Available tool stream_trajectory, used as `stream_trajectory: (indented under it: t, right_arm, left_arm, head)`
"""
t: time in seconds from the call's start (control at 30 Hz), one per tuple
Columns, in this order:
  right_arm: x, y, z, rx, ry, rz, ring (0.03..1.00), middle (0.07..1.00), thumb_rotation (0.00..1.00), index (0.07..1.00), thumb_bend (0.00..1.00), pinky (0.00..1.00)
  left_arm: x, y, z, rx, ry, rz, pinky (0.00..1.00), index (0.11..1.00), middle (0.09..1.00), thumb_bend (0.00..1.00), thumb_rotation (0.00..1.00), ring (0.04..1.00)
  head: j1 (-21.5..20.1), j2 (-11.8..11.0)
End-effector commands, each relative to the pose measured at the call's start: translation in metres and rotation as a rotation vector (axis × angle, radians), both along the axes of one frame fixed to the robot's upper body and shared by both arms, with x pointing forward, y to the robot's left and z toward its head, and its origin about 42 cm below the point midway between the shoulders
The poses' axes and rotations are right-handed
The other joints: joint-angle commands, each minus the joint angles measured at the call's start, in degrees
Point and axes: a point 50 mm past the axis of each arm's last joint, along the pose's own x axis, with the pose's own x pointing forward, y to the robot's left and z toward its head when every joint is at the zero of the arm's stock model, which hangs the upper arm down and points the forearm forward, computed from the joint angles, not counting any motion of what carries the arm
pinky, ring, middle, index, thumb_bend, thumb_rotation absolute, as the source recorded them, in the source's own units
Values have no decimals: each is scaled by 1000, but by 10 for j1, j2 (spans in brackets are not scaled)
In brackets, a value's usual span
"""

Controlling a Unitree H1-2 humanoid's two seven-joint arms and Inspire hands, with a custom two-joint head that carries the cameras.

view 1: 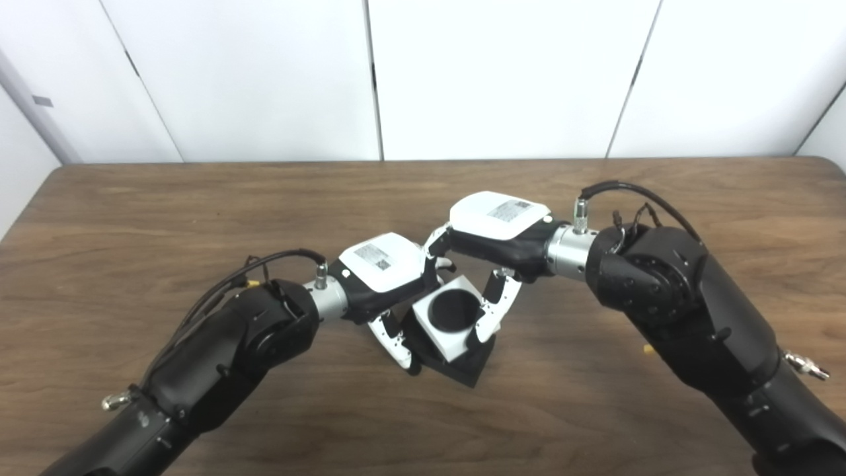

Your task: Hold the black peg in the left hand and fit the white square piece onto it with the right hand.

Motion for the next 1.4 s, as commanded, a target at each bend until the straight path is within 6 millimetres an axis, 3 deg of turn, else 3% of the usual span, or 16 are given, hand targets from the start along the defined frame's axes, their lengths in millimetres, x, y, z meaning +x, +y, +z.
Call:
stream_trajectory:
  t: [0.0,0.5,0.67,0.83,1.07,1.37]
  right_arm:
    - [-1,8,0,-16,31,43,803,814,291,711,957,728]
    - [-1,4,3,-25,26,35,804,824,274,718,952,721]
    - [0,-5,12,18,-1,17,779,798,232,703,882,689]
    - [5,-25,25,118,-57,-68,729,750,94,636,790,639]
    - [13,-67,37,247,-84,-231,739,756,21,631,726,618]
    - [16,-111,24,380,-109,-401,772,763,0,639,707,672]
  left_arm:
    - [-18,-4,-33,138,91,-35,899,492,918,523,73,947]
    - [-17,-2,-32,130,94,-31,901,492,915,524,71,941]
    - [-19,-2,-31,134,90,-31,894,492,918,523,71,933]
    - [-18,0,-32,130,86,-34,881,492,911,524,71,927]
    - [-18,2,-33,128,85,-29,875,491,911,524,72,925]
    - [-17,5,-32,136,84,-27,875,492,912,523,72,919]
  head:
    - [-1,1]
    - [-2,3]
    - [-2,3]
    - [-5,1]
    - [-5,2]
    - [-9,2]
